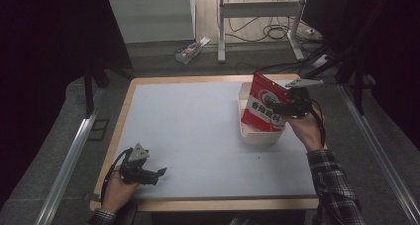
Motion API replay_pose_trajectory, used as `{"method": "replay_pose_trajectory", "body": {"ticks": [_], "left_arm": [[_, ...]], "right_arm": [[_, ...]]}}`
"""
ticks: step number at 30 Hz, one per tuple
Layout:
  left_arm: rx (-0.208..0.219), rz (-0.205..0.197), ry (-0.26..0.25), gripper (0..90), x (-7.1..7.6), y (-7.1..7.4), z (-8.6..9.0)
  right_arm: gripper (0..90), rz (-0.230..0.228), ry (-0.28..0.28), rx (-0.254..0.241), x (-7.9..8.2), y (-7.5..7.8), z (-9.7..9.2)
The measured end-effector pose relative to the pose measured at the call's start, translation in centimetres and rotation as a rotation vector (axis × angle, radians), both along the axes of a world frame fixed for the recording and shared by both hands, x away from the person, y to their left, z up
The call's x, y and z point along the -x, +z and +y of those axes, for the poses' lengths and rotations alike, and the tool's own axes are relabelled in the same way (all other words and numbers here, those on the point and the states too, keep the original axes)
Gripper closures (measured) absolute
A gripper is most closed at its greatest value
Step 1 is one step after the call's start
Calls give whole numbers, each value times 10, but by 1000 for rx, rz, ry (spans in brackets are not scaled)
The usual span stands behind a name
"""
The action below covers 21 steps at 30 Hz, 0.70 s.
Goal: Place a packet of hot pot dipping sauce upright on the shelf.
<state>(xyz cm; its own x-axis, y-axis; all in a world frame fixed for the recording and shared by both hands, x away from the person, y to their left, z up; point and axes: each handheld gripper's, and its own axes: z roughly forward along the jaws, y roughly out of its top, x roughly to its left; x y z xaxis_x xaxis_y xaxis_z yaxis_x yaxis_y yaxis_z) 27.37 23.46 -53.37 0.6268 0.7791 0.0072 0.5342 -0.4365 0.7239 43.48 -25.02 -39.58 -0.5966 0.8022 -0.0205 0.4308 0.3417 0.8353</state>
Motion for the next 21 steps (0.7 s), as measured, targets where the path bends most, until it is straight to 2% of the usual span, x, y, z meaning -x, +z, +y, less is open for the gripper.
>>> {"method": "replay_pose_trajectory", "body": {"ticks": [11, 21], "left_arm": [[4, -2, 1, 42, 0, 0, 0], [54, -10, -14, 37, 1, 3, 3]], "right_arm": [[139, 16, 30, 26, 5, -6, -2], [109, 19, 33, 24, 9, -7, -4]]}}
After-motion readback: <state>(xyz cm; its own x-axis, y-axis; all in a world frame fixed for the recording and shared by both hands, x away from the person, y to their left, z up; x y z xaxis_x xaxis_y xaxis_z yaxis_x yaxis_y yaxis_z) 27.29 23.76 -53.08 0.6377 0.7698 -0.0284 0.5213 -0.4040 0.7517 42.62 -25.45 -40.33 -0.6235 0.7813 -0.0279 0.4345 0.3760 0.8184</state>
